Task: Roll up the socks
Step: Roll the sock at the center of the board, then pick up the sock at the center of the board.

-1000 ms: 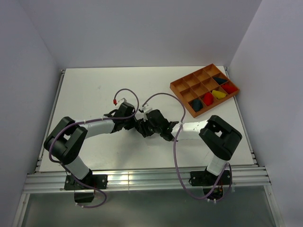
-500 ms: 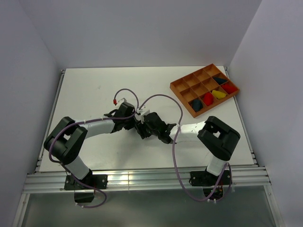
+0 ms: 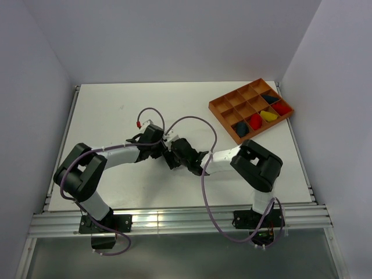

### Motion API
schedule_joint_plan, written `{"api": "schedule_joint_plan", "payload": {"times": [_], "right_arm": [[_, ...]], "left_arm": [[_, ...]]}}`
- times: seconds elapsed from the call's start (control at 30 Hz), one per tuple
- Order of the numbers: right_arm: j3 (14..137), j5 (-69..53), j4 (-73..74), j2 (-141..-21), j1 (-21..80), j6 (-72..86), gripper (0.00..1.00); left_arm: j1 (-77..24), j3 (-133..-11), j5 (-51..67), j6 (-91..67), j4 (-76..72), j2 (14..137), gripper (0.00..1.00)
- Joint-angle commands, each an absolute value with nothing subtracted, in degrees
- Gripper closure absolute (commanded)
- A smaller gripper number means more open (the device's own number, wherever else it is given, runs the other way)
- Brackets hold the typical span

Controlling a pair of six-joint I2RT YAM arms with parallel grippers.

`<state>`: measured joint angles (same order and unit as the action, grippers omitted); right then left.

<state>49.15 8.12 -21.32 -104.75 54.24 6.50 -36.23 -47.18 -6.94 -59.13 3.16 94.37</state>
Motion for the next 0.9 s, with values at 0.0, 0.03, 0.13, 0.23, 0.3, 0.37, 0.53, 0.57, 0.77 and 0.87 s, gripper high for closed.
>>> {"api": "schedule_joint_plan", "payload": {"times": [0.0,0.03,0.13,0.23,0.3,0.37,0.53,0.57,0.77,0.87], "right_arm": [[54.4,8.3,-17.3,-109.7,55.0,5.4,0.41],[56.0,8.5,-16.3,-110.9,55.0,5.4,0.43],[57.9,9.3,-13.2,-112.1,55.0,5.5,0.54],[59.8,10.6,-8.9,-112.9,54.9,5.8,0.79],[59.9,11.9,-6.9,-112.6,54.9,6.1,0.98],[59.5,12.0,-5.5,-111.5,54.5,6.5,1.0],[57.0,12.2,-1.1,-107.9,52.7,8.1,1.0],[56.4,12.3,-0.7,-106.6,51.9,8.3,1.0],[51.0,12.1,2.0,-100.3,48.9,11.1,1.0],[48.6,12.1,2.3,-97.4,47.1,11.9,1.0]], "left_arm": [[-38.6,-47.7,-2.9,-57.4,5.4,94.7,0.87],[-38.6,-47.7,-2.7,-57.3,5.3,94.7,0.87],[-38.5,-47.6,-2.8,-57.3,5.3,94.1,0.87],[-38.5,-47.2,-2.8,-57.5,4.9,93.4,0.87],[-38.2,-47.3,-3.3,-57.6,5.4,93.1,0.86],[-38.0,-47.5,-3.5,-57.4,5.9,92.4,0.82],[-34.9,-48.3,-4.1,-56.7,7.6,89.9,0.64],[-33.5,-48.5,-4.2,-56.3,7.8,89.5,0.59],[-27.9,-49.4,-4.5,-55.4,9.3,84.4,0.39],[-24.9,-50.4,-4.7,-54.5,10.7,82.2,0.36]]}}
